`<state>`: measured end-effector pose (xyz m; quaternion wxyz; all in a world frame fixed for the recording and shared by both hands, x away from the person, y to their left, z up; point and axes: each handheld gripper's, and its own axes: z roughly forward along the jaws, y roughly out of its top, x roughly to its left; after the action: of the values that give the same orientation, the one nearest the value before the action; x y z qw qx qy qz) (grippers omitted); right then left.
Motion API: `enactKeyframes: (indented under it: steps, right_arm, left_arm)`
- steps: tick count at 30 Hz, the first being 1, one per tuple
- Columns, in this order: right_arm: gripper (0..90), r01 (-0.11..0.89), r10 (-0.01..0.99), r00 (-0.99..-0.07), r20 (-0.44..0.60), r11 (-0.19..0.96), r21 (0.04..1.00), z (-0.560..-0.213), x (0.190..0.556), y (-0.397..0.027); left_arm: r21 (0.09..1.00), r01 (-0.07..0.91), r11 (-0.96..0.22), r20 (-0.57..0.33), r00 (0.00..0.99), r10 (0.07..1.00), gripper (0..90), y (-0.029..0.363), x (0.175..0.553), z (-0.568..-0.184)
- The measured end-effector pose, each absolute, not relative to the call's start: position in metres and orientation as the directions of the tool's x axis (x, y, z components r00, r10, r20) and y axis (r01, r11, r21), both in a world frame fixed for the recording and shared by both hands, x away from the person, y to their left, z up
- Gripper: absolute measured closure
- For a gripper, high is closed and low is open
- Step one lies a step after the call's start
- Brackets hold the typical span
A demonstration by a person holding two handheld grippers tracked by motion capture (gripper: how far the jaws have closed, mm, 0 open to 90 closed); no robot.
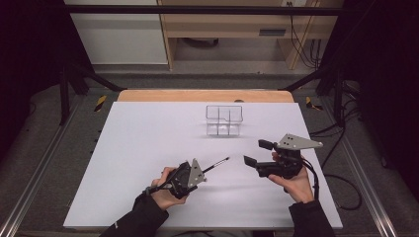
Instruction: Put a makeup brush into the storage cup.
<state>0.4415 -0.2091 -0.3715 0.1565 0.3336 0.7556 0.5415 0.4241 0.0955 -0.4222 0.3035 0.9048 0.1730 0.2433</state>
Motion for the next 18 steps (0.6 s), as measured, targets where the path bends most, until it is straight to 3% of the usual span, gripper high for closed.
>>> enactKeyframes:
  steps: [18]
  right_arm:
    - [16.4, 0.381, 0.673, -0.7, 0.239, 0.069, 0.922, -0.391, 0.446, -0.194]
  left_arm:
    - [0.738, 0.322, -0.592, 0.168, 0.763, 0.624, 82.9, 0.103, 0.428, -0.426]
